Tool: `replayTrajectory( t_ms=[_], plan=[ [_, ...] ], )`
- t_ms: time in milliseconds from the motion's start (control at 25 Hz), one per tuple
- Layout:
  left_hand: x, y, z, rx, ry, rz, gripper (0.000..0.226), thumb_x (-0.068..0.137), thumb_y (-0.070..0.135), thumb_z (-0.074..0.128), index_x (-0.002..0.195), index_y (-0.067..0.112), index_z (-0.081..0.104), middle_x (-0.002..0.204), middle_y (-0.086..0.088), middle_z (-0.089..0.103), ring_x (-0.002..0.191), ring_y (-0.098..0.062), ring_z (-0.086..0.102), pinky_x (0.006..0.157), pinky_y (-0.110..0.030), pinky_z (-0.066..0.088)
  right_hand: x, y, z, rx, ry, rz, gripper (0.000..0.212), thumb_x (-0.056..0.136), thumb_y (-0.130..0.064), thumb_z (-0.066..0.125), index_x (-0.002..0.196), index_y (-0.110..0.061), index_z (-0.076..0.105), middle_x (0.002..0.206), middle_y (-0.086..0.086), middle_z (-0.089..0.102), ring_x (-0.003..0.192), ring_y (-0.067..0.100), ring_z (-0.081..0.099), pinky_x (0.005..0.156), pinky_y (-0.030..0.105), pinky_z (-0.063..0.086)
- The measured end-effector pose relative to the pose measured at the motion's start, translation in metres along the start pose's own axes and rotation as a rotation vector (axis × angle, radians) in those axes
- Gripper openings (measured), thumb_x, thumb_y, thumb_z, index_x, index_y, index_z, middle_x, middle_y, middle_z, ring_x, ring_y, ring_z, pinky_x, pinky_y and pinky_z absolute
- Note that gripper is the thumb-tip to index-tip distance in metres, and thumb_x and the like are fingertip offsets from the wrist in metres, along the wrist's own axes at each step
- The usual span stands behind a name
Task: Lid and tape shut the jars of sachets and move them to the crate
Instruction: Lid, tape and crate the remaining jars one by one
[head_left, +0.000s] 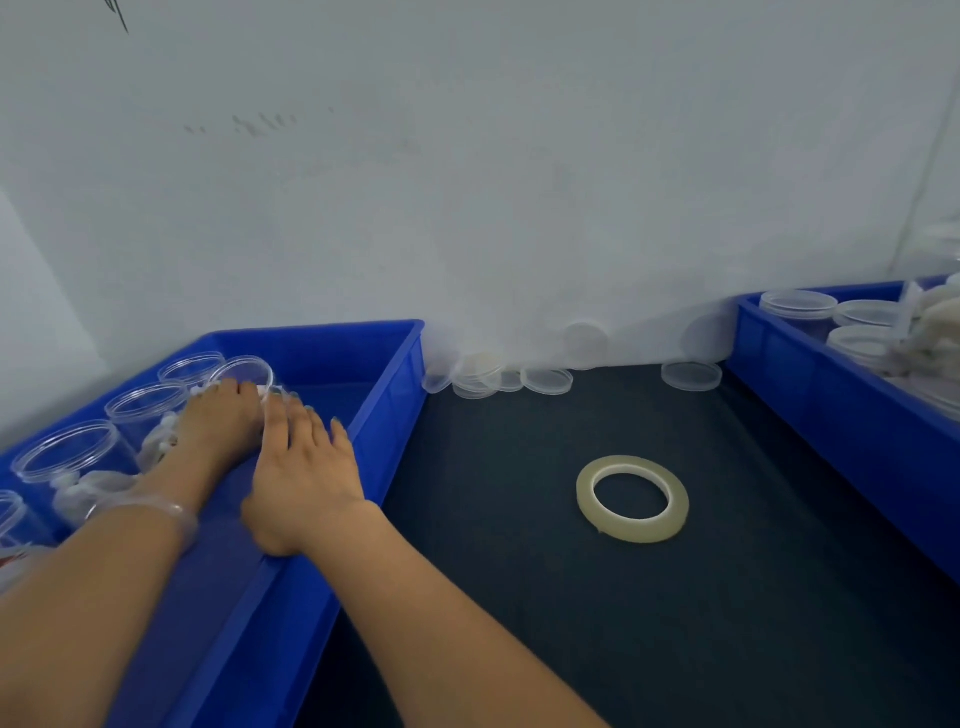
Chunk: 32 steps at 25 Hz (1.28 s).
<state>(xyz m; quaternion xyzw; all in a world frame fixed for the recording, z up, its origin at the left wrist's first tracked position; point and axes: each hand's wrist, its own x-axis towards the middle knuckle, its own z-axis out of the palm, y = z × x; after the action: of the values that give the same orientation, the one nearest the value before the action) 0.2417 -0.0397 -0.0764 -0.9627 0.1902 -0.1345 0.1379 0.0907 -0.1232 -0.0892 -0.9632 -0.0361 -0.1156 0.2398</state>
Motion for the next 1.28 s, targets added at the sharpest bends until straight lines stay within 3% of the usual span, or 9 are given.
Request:
replayTrajectory(
  t_ms=[120,320,520,600,680,760,1000,1160,1280],
  plan=[
    [-0.001,-0.003,0.000,-0.084,-0.162,-0.065,0.037,0.105,0.027,0.044,0.138,0.011,0.051,0.140,-0.014,0.048,0.129,-0.036,0.048,0.107,-0.047,0.041,-0.002,0.000,0.002,0.044,0.037,0.014,0.103,0.090,-0.018,0.063,0.155,-0.007,-0.016,0.165,0.014,-0.007,0.153,0.027,-0.006,0.124,0.043,-0.004],
    [-0.008,0.011,-0.045,-0.163,-0.140,-0.109,0.027,0.103,0.032,0.046,0.116,0.016,0.064,0.116,-0.012,0.064,0.108,-0.030,0.060,0.090,-0.041,0.048,-0.005,-0.001,0.002,0.118,0.121,0.052,0.107,0.088,-0.014,0.063,0.154,-0.013,-0.021,0.163,0.013,-0.018,0.152,0.027,-0.014,0.124,0.042,-0.005],
    [-0.061,0.033,-0.128,-0.256,0.470,0.021,0.022,0.099,0.027,0.053,0.116,0.019,0.064,0.095,-0.013,0.071,0.088,-0.039,0.063,0.067,-0.038,0.042,-0.029,0.006,-0.004,0.091,0.293,0.152,0.113,0.092,-0.039,0.062,0.146,-0.021,-0.035,0.154,0.015,-0.040,0.148,0.031,-0.027,0.123,0.051,0.004],
    [-0.099,0.045,-0.153,-0.305,0.679,0.121,0.023,0.096,0.025,0.056,0.117,0.019,0.063,0.089,-0.009,0.072,0.082,-0.039,0.064,0.064,-0.040,0.046,-0.048,0.020,-0.018,0.122,0.437,0.131,0.119,0.084,-0.055,0.068,0.147,-0.028,-0.028,0.161,0.012,-0.025,0.151,0.029,-0.017,0.123,0.051,0.008],
    [-0.141,0.068,-0.168,-0.346,0.760,0.208,0.021,0.091,0.028,0.058,0.110,0.023,0.064,0.080,-0.004,0.071,0.074,-0.037,0.065,0.057,-0.038,0.048,-0.073,0.039,-0.038,0.285,0.624,0.098,0.114,0.072,-0.062,0.076,0.150,-0.033,-0.002,0.162,-0.002,0.018,0.150,0.016,0.015,0.121,0.045,0.020],
    [-0.174,0.102,-0.162,-0.342,0.718,0.289,0.015,0.087,0.028,0.064,0.101,0.024,0.065,0.071,-0.001,0.067,0.065,-0.033,0.065,0.050,-0.034,0.045,-0.100,0.065,-0.046,0.315,0.695,0.117,0.092,0.064,-0.064,0.071,0.139,-0.044,0.021,0.136,-0.027,0.046,0.129,-0.002,0.041,0.116,0.037,0.026],
    [-0.161,0.180,-0.094,-0.659,0.421,0.449,0.025,0.094,0.038,0.062,0.119,0.038,0.064,0.109,0.014,0.064,0.108,-0.007,0.056,0.075,-0.020,0.039,-0.156,0.145,-0.037,0.272,0.419,0.401,0.087,0.057,-0.064,0.074,0.129,-0.025,0.044,0.107,-0.015,0.063,0.099,0.007,0.062,0.082,0.028,0.052],
    [-0.137,0.204,-0.050,-1.181,0.349,0.519,0.063,0.076,0.039,0.083,0.132,0.033,0.056,0.145,0.014,0.041,0.138,-0.005,0.034,0.109,-0.024,0.036,-0.151,0.168,-0.028,0.210,0.342,0.369,0.075,0.066,-0.055,0.077,0.126,-0.017,0.053,0.115,-0.009,0.060,0.107,0.009,0.058,0.089,0.030,0.050],
    [-0.127,0.218,-0.035,-1.594,0.312,0.324,0.092,0.065,0.038,0.091,0.143,0.029,0.041,0.144,0.013,0.044,0.135,-0.006,0.044,0.109,-0.036,0.045,-0.146,0.173,-0.027,0.090,0.282,0.287,0.068,0.070,-0.052,0.074,0.121,-0.013,0.053,0.112,-0.006,0.054,0.107,0.012,0.050,0.095,0.028,0.040]
  ],
)
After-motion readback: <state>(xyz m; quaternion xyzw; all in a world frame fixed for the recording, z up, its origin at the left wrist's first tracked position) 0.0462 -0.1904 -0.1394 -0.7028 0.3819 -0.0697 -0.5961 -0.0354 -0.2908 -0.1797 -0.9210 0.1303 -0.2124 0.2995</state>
